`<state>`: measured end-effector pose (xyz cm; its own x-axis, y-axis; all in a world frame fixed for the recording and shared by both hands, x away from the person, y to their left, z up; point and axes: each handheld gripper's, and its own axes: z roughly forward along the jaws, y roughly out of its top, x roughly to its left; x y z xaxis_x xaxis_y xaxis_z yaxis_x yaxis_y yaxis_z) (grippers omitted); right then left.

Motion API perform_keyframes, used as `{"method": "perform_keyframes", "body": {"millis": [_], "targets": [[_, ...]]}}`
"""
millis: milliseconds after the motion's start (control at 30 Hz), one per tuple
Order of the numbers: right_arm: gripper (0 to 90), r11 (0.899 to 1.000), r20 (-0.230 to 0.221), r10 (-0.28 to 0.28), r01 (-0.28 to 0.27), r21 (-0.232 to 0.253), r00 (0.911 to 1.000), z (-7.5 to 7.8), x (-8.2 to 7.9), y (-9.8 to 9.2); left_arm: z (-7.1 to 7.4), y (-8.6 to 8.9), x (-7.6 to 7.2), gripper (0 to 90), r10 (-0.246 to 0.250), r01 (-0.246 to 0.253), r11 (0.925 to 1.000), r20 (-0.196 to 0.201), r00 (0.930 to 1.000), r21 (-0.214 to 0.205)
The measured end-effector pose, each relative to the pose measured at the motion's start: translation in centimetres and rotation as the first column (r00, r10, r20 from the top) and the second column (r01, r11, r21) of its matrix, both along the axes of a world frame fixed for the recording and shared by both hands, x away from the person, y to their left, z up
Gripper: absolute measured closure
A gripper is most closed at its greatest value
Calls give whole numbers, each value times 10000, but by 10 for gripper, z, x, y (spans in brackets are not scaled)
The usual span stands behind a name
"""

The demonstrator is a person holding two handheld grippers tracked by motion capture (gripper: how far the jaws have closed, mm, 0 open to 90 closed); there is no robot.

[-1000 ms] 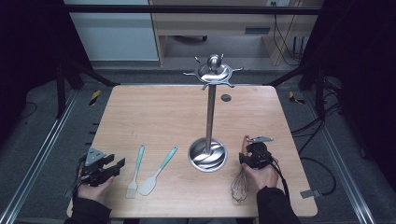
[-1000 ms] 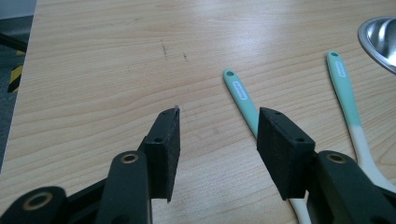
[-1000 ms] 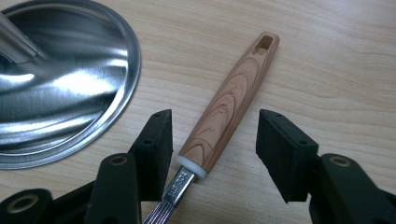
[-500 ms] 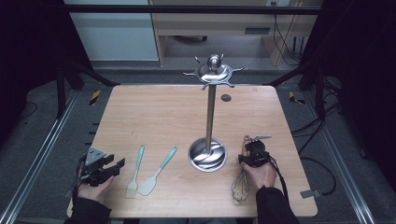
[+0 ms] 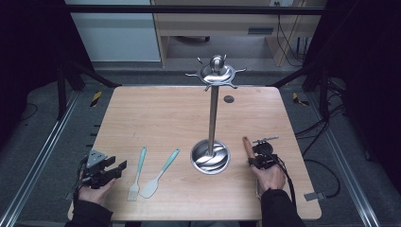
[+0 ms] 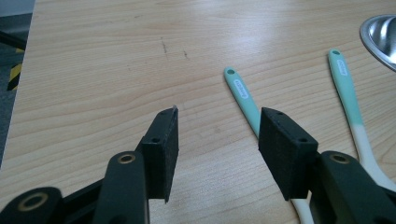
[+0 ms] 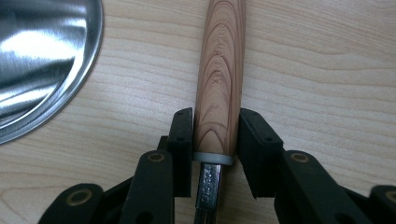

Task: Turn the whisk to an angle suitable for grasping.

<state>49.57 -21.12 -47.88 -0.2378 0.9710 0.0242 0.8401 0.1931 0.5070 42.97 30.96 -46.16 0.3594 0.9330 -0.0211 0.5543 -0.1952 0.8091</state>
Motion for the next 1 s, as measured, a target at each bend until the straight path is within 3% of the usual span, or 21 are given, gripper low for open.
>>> {"method": "perform_keyframes", "body": {"millis": [133,233,367,467,633,733,933,1000], "targets": [[623,9996,77,246,-245,-109,9997,2,-2,1,-1,-1,0,474,-58,58,10000,104,9999,-19],[552,9988,476,459,-449,-214,9978,11,-7,1,-1,0,0,474,-184,184,9998,220,9996,1],[535,9975,708,699,-687,-192,9950,21,-17,-3,-2,-1,1,476,-281,278,9995,247,9993,137],[527,9948,869,932,-890,-505,9918,23,-24,-6,-2,-1,0,482,-329,324,9993,298,9990,186],[522,9919,1008,1255,-1230,-309,9870,22,-30,-10,-2,-1,0,485,-319,314,9994,301,9990,162],[551,9914,816,1309,-1305,-100,9880,22,-31,-9,-2,-1,1,485,-330,326,9993,278,9991,174],[533,9918,498,1237,-1219,-386,9911,16,-30,-10,-2,-1,1,486,-383,379,9991,221,9990,191],[572,9928,412,1152,-1136,-387,9925,14,-29,-11,-3,-1,1,487,-365,362,9992,210,9991,144]]}}
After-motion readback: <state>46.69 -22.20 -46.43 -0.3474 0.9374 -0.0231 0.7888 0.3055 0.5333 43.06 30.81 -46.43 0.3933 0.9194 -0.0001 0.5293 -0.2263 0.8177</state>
